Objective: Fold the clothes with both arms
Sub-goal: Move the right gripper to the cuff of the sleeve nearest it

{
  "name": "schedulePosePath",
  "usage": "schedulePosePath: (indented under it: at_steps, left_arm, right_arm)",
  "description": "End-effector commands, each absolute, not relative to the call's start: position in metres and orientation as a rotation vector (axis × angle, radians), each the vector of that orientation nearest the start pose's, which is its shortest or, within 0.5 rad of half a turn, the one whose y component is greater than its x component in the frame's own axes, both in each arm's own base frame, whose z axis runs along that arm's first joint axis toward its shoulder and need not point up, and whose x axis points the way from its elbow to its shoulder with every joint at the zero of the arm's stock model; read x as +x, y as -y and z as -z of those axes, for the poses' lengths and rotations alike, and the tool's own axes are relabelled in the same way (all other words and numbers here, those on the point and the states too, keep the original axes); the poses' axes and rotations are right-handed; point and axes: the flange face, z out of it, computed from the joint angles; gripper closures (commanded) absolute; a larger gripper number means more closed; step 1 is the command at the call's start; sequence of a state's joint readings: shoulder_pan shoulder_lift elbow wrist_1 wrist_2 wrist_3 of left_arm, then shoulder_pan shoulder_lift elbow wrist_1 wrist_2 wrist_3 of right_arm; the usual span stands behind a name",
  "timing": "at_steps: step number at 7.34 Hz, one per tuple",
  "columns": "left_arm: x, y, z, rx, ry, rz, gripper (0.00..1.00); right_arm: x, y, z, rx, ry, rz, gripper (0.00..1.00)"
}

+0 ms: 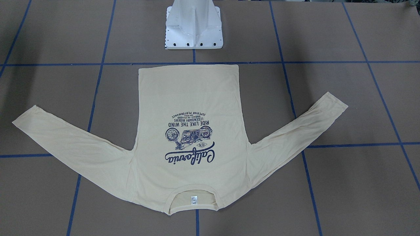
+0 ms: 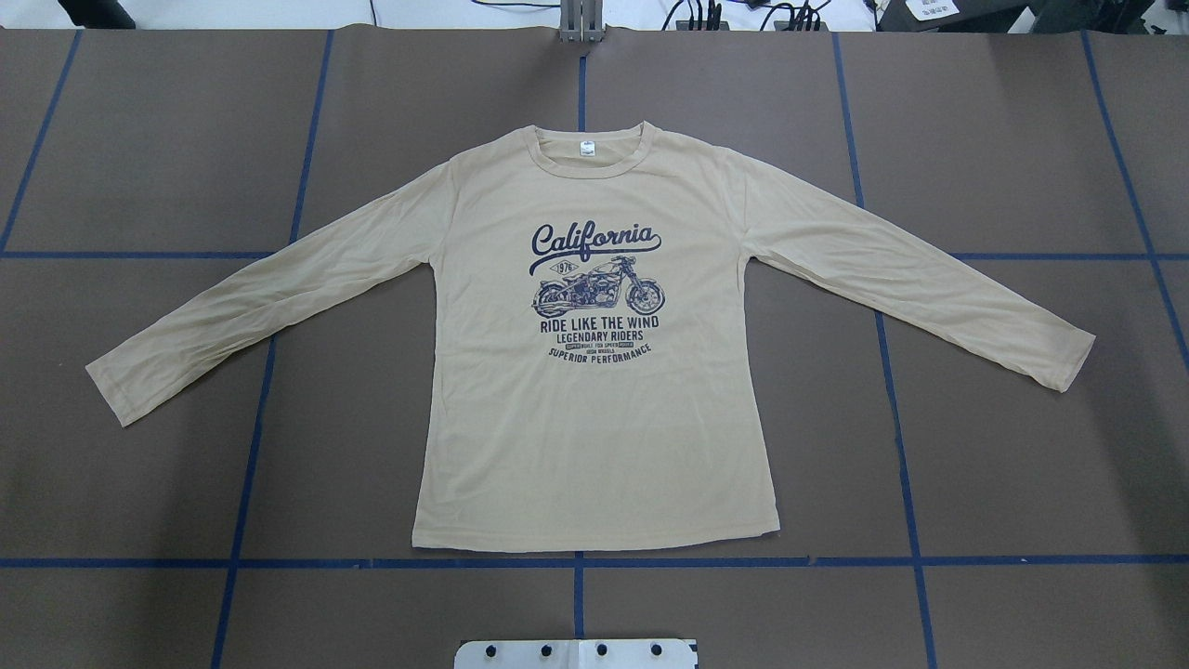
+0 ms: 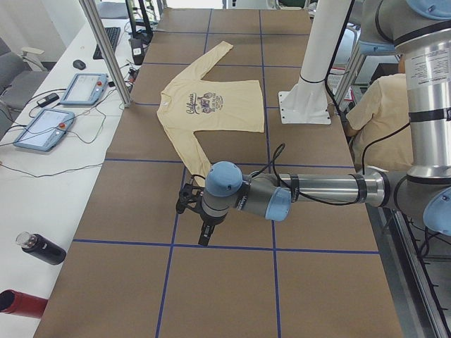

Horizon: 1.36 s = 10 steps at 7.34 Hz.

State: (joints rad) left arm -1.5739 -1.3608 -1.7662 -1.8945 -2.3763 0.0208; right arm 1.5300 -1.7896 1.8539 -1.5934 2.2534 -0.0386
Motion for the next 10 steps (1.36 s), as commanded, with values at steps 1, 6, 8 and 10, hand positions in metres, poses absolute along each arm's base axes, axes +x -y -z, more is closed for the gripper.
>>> schedulePosePath:
  at_steps: [1,6,8,10]
  left_arm:
    - [-0.063,0.42,-0.614,0.334,-0.796,-0.16,0.0]
    - [-0.063,0.446,-0.512,0.551,-0.79,-0.248,0.0]
    - [-0.066,0.463,-0.482,0.708,-0.733,-0.298,0.0]
    - [-0.066,0.473,-0.461,0.784,-0.724,-0.32,0.0]
  right_arm:
    - [0.054,0.404,-0.626,0.038,0.684,0.085,0.0]
    - [0.056,0.468,-0.559,0.286,0.677,0.126,0.0]
    - [0.057,0.467,-0.557,0.301,0.68,0.11,0.0]
    - [0.056,0.47,-0.538,0.38,0.691,0.14,0.0]
